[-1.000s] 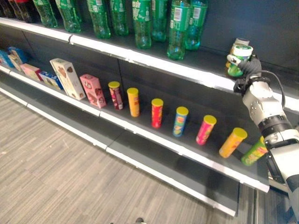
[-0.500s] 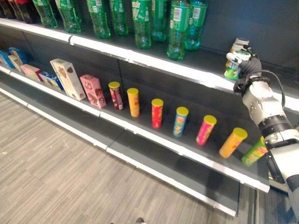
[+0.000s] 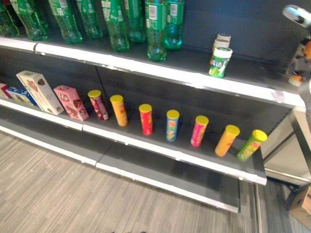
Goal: Put the goods on the table back onto the shelves and tidy them up.
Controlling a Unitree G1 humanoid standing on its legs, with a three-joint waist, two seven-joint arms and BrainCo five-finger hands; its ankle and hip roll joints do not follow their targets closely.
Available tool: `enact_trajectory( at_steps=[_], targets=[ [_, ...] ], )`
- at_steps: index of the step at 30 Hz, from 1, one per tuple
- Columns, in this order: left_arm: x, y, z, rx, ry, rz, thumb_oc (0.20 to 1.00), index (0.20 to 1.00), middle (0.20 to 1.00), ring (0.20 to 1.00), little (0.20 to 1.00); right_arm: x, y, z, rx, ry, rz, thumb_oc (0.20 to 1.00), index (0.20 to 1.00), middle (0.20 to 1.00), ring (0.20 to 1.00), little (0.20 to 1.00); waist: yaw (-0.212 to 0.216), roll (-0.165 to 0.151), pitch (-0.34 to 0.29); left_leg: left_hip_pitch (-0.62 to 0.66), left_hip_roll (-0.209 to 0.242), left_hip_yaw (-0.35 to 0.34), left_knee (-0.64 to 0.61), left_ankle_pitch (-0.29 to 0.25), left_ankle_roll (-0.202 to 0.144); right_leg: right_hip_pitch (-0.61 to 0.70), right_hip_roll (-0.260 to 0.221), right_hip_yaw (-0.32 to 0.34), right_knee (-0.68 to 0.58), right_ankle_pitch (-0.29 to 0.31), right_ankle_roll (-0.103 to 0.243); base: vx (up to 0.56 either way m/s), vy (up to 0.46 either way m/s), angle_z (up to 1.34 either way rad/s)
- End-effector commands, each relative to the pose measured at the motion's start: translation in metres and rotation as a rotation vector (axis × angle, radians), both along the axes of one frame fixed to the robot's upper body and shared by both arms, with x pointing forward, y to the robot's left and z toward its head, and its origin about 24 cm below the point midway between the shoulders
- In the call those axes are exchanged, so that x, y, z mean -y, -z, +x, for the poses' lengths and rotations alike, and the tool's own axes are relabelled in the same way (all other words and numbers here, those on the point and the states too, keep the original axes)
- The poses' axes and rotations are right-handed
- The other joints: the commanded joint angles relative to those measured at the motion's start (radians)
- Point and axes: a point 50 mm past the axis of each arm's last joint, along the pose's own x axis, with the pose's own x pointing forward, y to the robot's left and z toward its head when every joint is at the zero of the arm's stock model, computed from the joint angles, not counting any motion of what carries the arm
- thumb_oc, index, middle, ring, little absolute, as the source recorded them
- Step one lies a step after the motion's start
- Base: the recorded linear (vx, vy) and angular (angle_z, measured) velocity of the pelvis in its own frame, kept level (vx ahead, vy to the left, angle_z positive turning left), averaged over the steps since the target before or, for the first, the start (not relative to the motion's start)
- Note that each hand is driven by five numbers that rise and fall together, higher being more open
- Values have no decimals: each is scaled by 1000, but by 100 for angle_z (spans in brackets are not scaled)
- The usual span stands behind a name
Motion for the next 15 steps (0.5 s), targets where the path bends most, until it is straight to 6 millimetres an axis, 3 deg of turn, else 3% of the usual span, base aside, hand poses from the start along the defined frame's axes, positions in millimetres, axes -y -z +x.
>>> enact_trajectory(
  at_steps=[1, 8, 11, 12, 13, 14, 15],
  targets=[
    [-2, -2, 18, 31, 60, 17, 1000, 1000, 1000, 1000, 1000, 8, -19, -21, 124, -62, -11, 1000, 1000, 1000, 1000, 1000, 29, -22, 8, 29, 24, 4, 48, -119, -12, -31, -18, 10, 58, -31, 3, 9, 44, -14],
    [-4, -8, 28, 106, 133, -26, 1000, 1000, 1000, 1000, 1000, 29, 24, -61, -9, -336, 35, 1000, 1000, 1000, 1000, 1000, -21, -23, 12, 24, 29, 36, 49, -123, -14, -63, -20, 40, 63, -26, 14, 9, 16, -22],
    [-8, -13, 36, 140, 159, -29, 1000, 1000, 1000, 1000, 1000, 34, 48, -68, -118, -430, 75, 1000, 1000, 1000, 1000, 1000, -45, -20, 16, 19, 28, 48, 50, -124, -16, -79, -21, 53, 67, -24, 18, 9, 12, -9],
    [-12, -15, 38, 146, 176, -30, 1000, 1000, 1000, 1000, 1000, 33, 66, -71, -216, -479, 84, 1000, 1000, 1000, 1000, 1000, -56, -18, 16, 17, 28, 58, 51, -124, -17, -88, -25, 62, 70, -22, 19, 12, 14, -16],
    [-12, -15, 37, 144, 177, -29, 1000, 1000, 1000, 1000, 1000, 34, 66, -71, -218, -479, 85, 1000, 1000, 1000, 1000, 1000, -54, -19, 14, 16, 28, 58, 51, -124, -17, -89, -25, 62, 71, -22, 19, 24, 17, -17],
    [-14, -17, 39, 155, 189, -34, 1000, 1000, 1000, 1000, 1000, 33, 88, -75, -324, -510, 104, 1000, 1000, 1000, 1000, 1000, -68, -15, 15, 18, 28, 66, 50, -125, -17, -92, -27, 67, 72, -22, 21, 14, 6, -12],
    [-15, -17, 39, 153, 191, -33, 1000, 1000, 1000, 1000, 1000, 33, 88, -76, -326, -509, 106, 1000, 1000, 1000, 1000, 1000, -66, -15, 14, 18, 28, 67, 49, -125, -17, -93, -27, 68, 72, -22, 21, 10, 9, -14]
  ],
)
